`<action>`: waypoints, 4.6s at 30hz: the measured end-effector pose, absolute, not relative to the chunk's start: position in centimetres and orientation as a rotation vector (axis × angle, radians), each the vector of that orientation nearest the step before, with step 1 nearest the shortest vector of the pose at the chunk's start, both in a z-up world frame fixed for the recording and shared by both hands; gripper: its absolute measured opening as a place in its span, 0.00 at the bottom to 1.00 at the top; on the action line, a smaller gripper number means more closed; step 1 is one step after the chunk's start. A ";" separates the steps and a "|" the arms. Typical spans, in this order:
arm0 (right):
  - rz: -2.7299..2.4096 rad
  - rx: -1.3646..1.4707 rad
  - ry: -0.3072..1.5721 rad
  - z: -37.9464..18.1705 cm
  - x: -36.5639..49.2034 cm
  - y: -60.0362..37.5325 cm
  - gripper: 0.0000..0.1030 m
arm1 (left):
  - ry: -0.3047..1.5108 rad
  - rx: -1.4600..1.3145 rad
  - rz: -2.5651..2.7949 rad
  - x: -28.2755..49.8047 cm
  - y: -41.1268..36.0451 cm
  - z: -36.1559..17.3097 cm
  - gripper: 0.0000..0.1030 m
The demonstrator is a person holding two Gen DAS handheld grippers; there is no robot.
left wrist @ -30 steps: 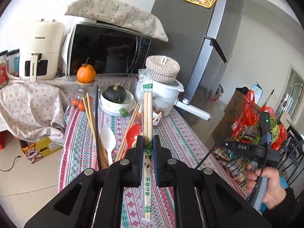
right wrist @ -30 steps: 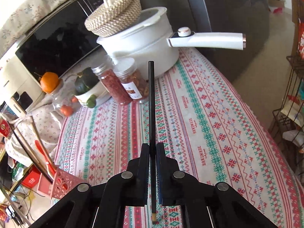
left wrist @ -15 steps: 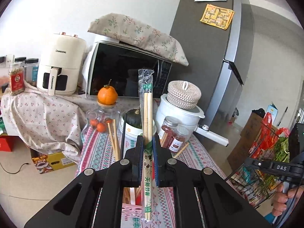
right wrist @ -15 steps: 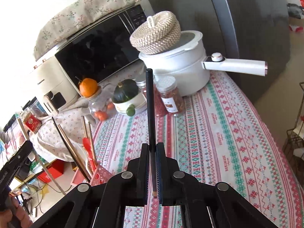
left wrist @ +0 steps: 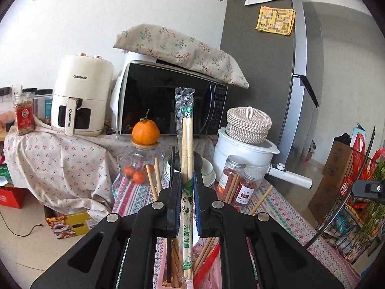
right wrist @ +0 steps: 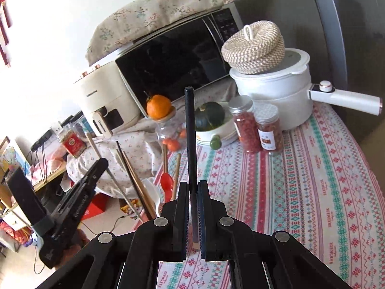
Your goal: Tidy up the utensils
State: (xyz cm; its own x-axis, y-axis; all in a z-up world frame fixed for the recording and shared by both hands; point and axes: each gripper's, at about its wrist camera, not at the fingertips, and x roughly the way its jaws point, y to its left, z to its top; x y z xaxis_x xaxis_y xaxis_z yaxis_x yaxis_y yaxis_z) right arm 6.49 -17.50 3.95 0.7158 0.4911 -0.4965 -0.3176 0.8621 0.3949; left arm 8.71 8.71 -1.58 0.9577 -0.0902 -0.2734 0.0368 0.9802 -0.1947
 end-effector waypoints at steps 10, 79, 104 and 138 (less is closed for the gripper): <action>0.499 0.327 0.578 5.2 6.5 -16.6 0.05 | 0.534 -0.237 -0.121 9.9 8.8 -5.2 0.10; 0.167 -0.050 0.700 -1.3 1.1 -18.1 0.99 | 0.827 -0.068 0.067 -1.1 1.7 -4.3 0.89; 0.150 0.001 0.640 0.6 0.5 -18.3 0.99 | 0.768 -0.090 0.046 -1.8 1.7 -2.3 0.95; 0.077 0.039 0.628 0.9 0.8 -19.5 1.00 | 0.687 -0.064 0.036 -3.2 1.3 -0.4 1.00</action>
State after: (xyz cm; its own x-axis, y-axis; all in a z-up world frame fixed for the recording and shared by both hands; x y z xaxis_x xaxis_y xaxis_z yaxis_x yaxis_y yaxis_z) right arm 0.77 -19.47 0.86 0.8066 0.0838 -0.5851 -0.0599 0.9964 0.0602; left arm -3.20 1.33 -0.40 0.7725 0.0123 -0.6349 -0.0546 0.9974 -0.0471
